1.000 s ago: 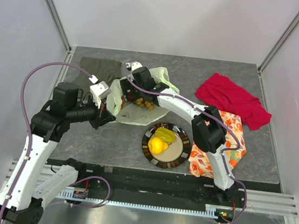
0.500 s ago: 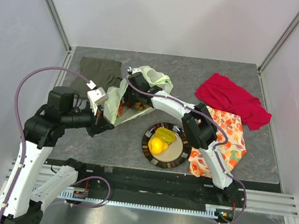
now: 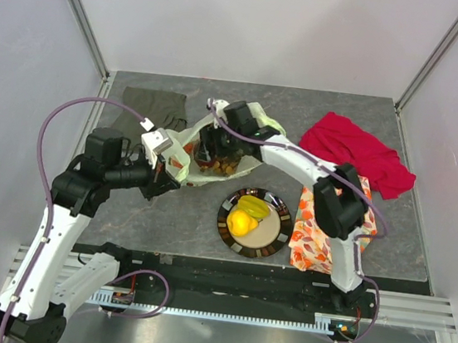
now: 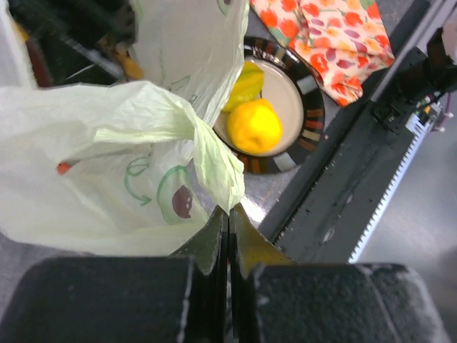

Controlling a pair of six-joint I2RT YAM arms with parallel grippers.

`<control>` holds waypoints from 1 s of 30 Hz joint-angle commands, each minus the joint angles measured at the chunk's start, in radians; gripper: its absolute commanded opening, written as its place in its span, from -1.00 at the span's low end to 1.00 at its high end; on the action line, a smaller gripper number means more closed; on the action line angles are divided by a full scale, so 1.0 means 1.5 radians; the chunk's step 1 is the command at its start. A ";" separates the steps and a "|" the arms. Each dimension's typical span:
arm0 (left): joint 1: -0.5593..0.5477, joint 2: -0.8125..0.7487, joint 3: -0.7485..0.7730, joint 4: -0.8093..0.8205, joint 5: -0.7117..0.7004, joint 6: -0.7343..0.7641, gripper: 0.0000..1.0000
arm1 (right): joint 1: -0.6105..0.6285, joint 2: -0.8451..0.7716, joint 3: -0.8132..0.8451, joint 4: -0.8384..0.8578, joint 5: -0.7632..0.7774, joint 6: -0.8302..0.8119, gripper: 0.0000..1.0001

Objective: Take the fake fruits out of the plastic bag
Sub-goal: Take out the fake fruit from the plastic bag, then place the fake fruit on the plate.

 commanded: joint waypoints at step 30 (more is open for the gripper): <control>0.021 0.063 0.066 0.233 -0.068 -0.021 -0.97 | -0.135 -0.642 -0.389 -0.342 -0.052 -0.428 -0.15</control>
